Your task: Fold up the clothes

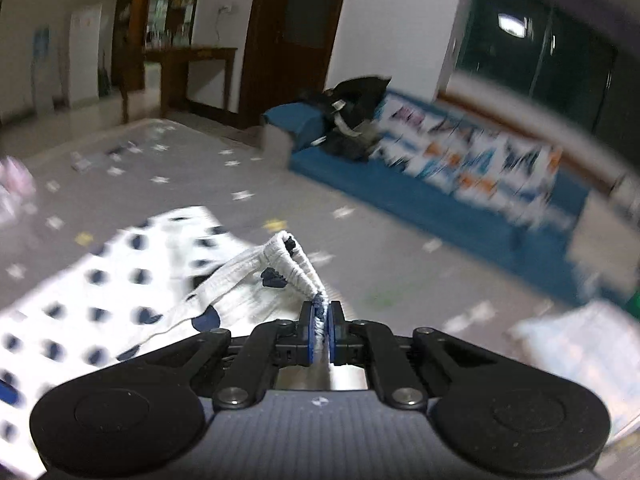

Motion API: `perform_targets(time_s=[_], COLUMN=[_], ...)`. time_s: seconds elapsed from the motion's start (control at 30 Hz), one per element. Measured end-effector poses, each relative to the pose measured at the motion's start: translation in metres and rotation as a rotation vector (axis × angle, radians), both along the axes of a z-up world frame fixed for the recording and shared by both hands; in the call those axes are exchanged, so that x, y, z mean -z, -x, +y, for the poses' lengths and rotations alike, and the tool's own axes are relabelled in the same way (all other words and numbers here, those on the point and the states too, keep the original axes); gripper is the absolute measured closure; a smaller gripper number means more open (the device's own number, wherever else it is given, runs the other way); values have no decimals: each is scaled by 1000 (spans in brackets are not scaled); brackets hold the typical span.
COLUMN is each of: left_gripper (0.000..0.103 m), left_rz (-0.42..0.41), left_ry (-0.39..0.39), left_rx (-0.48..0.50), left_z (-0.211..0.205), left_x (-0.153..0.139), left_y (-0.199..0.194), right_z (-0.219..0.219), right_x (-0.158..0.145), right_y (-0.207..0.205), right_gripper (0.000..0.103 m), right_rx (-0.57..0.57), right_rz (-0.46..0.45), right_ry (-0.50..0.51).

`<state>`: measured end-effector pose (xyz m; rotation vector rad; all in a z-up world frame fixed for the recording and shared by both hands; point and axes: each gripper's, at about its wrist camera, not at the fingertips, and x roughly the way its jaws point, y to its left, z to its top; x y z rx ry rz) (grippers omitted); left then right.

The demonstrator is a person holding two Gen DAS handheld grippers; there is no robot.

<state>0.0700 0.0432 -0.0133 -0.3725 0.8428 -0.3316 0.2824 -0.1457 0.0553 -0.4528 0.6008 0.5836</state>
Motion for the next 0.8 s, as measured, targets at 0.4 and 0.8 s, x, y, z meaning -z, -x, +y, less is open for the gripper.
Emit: perform_targets(time_s=[0.4,0.8], left_gripper=[17,16], left_rz=[-7,-12], left_ry=[-19,-35], left_rx=[8,6], left_z=[-2,-4], left_x=[1,1], left_y=[-2,1], right_z=[-45,-81], right_x=[-13,58], right_y=[-36,-37], right_gripper=[71,66], right_rx=[174,240], right_rz=[-74,228], right_ry=[52,-161])
